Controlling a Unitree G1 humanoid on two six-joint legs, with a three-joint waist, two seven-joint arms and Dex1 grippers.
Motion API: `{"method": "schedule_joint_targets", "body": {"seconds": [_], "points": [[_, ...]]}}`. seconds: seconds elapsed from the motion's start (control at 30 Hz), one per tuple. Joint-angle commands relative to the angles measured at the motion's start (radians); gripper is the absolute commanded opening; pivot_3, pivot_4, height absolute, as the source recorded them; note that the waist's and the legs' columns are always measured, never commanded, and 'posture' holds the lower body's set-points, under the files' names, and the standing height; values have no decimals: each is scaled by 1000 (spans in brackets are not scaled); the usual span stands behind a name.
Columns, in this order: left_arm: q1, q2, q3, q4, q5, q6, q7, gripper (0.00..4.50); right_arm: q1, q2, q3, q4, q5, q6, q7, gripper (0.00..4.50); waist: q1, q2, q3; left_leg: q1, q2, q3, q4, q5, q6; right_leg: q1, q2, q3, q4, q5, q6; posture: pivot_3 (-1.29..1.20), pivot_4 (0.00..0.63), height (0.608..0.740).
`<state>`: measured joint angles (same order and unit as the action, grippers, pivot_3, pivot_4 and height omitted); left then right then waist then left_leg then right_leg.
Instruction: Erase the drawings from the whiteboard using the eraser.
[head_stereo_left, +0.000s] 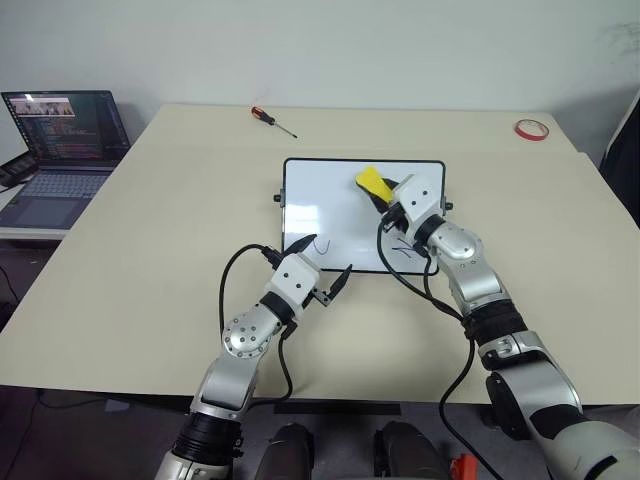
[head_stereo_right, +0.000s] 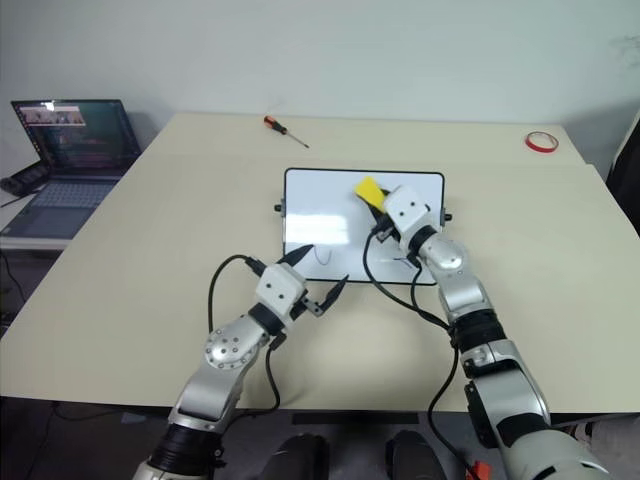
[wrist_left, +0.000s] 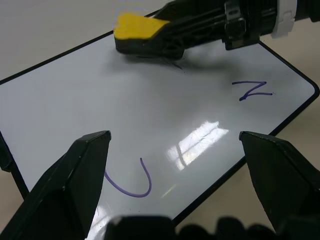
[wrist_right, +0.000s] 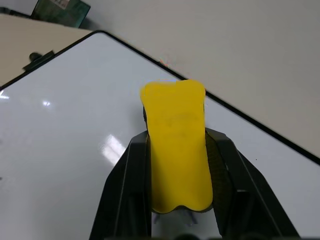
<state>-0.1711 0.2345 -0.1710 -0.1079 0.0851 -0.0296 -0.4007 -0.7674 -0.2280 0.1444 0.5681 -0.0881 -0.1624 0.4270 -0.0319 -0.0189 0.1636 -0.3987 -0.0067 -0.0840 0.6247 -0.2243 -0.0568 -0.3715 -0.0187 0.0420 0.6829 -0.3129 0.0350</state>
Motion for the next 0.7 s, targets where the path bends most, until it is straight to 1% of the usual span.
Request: {"method": "schedule_joint_targets", "body": {"seconds": [0.03, 0.17, 0.4, 0.53, 0.7], "points": [[-8, -9, -9, -33, 4, -10, 15, 4500, -41, -9, 8, -20, -12, 55, 21, 1144, 0, 0, 0, 0, 0, 0, 0, 0, 0, 0, 0, 0, 0, 0, 0, 0, 150, 740], [-5, -13, -10, -35, 6, -9, 19, 4500, -41, -14, 10, -51, -23, 170, 19, 1144, 0, 0, 0, 0, 0, 0, 0, 0, 0, 0, 0, 0, 1, 0, 0, 0, 150, 740], [7, -25, -28, -52, 6, 1, 27, 4500, -9, -35, -13, -140, -27, 276, -8, 1144, 1, 0, 0, 1, 0, -1, 2, 0, 0, 0, 0, 0, 3, 0, 0, 0, 150, 740], [7, -27, -31, -51, 7, 1, 27, 4500, 2, -45, -38, -158, -23, 323, -55, 1144, 3, 0, 0, 0, 0, -1, 3, 0, 0, 0, 0, 0, 4, 0, 0, 0, 150, 740], [-2, -23, -30, -45, 3, 2, 18, 4500, 24, -62, -62, -154, -40, 335, -143, 1144, 6, 0, 0, 1, -1, -1, 3, 0, 0, 1, 0, -1, 4, 0, 0, 0, 150, 740]]}}
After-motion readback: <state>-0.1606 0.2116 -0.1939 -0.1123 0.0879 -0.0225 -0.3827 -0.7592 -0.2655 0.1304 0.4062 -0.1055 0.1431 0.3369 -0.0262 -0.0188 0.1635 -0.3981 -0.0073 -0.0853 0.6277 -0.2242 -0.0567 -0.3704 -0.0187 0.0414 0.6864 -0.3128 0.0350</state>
